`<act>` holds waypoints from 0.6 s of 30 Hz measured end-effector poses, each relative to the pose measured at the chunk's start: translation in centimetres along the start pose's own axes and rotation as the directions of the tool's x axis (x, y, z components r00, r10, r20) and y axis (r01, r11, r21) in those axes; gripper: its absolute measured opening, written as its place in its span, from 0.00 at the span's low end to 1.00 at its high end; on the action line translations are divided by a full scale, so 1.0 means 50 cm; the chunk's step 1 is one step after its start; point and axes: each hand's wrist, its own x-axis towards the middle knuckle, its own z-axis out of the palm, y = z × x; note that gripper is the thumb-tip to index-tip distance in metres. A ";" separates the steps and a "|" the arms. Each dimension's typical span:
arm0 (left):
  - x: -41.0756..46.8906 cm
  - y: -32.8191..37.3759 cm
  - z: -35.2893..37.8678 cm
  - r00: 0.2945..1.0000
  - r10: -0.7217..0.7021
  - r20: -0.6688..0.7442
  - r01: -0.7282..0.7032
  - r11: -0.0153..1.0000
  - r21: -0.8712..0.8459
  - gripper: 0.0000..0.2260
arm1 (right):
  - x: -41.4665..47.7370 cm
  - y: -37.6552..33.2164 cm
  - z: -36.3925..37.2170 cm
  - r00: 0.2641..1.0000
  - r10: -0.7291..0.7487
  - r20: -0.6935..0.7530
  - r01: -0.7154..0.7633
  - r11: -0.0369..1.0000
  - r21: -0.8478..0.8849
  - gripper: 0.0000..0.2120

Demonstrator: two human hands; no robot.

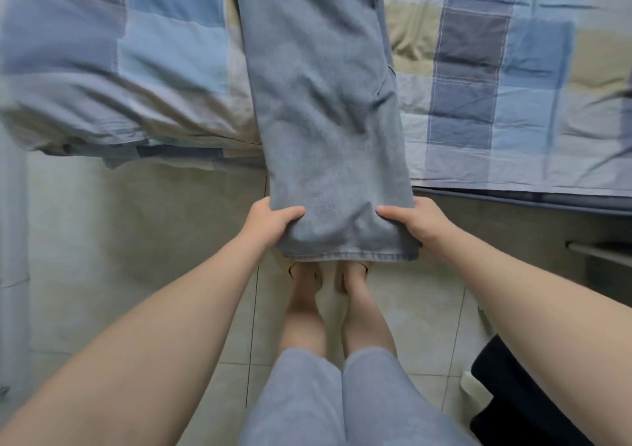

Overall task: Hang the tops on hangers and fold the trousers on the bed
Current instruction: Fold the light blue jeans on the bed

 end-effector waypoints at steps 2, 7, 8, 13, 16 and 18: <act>-0.051 -0.007 -0.017 1.000 -0.027 0.014 0.028 0.998 -0.058 0.10 | -0.064 0.007 0.006 1.000 0.010 -0.021 -0.010 1.000 0.013 0.06; -0.169 0.017 -0.051 0.998 -0.052 -0.021 0.048 0.984 -0.174 0.10 | -0.198 -0.019 0.039 0.991 0.036 -0.128 -0.003 0.969 0.247 0.07; -0.187 0.027 -0.055 0.998 -0.051 -0.035 0.043 0.980 -0.194 0.11 | -0.219 -0.032 0.050 0.989 0.047 -0.138 -0.002 0.950 0.312 0.06; -0.289 0.092 -0.080 0.987 -0.123 -0.103 0.075 0.921 -0.383 0.05 | -0.310 -0.097 0.090 0.982 0.145 -0.122 -0.055 0.835 0.548 0.04; -0.345 0.118 -0.095 0.980 -0.167 -0.112 0.092 0.866 -0.491 0.06 | -0.362 -0.115 0.096 0.982 0.174 -0.068 -0.092 0.768 0.634 0.03; -0.379 0.121 -0.103 0.979 -0.163 -0.119 0.087 0.874 -0.479 0.06 | -0.393 -0.112 0.095 0.988 0.150 -0.039 -0.095 0.784 0.613 0.03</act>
